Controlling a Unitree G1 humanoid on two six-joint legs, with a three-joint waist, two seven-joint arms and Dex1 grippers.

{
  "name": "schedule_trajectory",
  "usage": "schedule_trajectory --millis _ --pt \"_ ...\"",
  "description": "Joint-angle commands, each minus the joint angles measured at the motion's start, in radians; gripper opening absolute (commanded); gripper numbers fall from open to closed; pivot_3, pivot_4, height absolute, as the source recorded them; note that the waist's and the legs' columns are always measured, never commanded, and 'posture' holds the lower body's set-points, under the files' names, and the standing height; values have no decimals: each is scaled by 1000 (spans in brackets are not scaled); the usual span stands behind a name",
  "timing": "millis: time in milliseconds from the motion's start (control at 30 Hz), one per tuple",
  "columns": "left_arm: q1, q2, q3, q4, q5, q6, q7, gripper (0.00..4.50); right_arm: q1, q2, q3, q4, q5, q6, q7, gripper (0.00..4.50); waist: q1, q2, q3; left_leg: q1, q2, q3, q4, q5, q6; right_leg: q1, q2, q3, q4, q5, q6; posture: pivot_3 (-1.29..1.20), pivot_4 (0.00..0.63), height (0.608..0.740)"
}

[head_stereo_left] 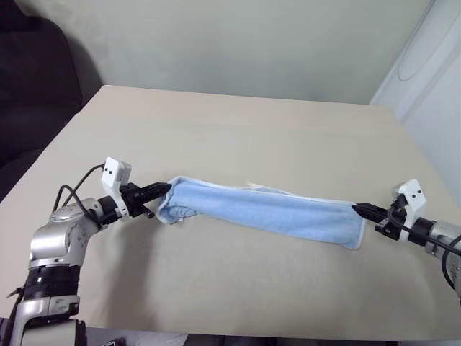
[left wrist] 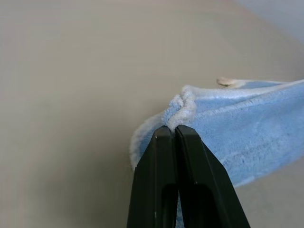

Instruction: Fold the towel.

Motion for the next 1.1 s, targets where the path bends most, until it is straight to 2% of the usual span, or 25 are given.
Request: schedule_trajectory --millis 33,267,833,900,933,967,1100 --pt "-38 2 15 27 28 -30 18 0 -48 -4 -4 55 -43 -44 -26 40 0 0 0 0 0 0 0 0 0 0 0 0 0 0 0 0 150 740" --pt "-67 -19 -7 68 65 -43 18 0 -126 17 48 128 -92 -77 -35 40 1 0 0 0 0 -1 0 1 -1 1 0 0 0 2 2 0 150 740" --pt "-67 -31 -24 99 129 -71 21 0 -191 63 102 232 -173 -149 -53 40 2 0 0 0 0 -2 -1 1 -2 1 0 -1 0 3 2 0 150 740" --pt "-73 -34 -19 105 125 -66 28 509 -190 68 108 234 -175 -148 -48 0 2 0 0 0 0 -2 -1 1 -2 1 0 -1 0 3 2 0 150 740" --pt "-76 -38 -10 106 111 -57 27 731 -187 70 110 231 -174 -146 -44 493 2 0 0 0 0 -2 -1 1 -2 1 0 -1 0 3 2 0 150 740" --pt "-78 -40 -3 103 98 -52 21 1057 -185 71 109 229 -176 -147 -43 712 2 0 0 0 0 -2 -1 1 -2 1 0 -1 0 3 2 0 150 740" --pt "-79 -37 4 100 88 -48 24 2450 -181 75 97 225 -176 -147 -51 2121 2 0 0 0 0 -2 -1 1 -3 1 0 -1 0 3 2 0 150 740"
